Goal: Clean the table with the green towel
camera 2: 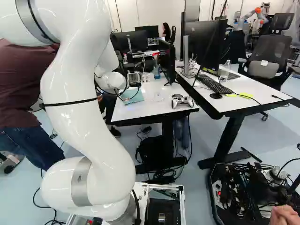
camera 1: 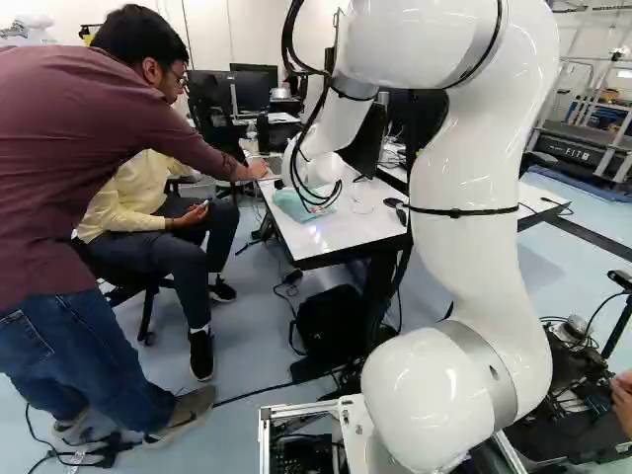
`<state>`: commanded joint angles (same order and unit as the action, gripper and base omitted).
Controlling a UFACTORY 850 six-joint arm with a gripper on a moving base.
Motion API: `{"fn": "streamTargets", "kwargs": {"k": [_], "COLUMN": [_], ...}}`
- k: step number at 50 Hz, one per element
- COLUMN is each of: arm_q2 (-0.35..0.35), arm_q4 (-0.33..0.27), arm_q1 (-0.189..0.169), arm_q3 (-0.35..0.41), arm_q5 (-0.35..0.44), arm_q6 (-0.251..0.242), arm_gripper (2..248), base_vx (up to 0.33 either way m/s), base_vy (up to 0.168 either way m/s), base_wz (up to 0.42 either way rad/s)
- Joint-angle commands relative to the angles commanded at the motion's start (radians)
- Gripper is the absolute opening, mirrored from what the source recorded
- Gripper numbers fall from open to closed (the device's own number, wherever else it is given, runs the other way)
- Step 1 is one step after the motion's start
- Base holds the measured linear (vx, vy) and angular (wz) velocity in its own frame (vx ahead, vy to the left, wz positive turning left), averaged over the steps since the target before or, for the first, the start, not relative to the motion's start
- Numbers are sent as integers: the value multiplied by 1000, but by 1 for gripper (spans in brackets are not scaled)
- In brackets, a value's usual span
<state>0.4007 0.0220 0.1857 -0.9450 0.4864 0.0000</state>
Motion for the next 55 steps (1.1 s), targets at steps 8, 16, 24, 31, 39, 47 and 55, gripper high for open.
{"fn": "streamTargets", "kwargs": {"k": [8, 16, 24, 31, 39, 47, 55], "arm_q2": [0, 0, 0, 0, 0, 0, 0], "arm_q4": [0, 0, 0, 0, 0, 0, 0], "arm_q1": [0, 0, 0, 0, 0, 0, 0], "arm_q3": [0, 0, 0, 0, 0, 0, 0], "arm_q5": [0, 0, 0, 0, 0, 0, 0], "arm_q6": [0, 0, 0, 0, 0, 0, 0], "arm_gripper": [247, 247, 247, 247, 247, 247, 247], "base_vx": [0, 0, 0, 0, 0, 0, 0], "base_vy": [0, 0, 0, 0, 0, 0, 0], "base_wz": [0, 0, 0, 0, 0, 0, 0]}}
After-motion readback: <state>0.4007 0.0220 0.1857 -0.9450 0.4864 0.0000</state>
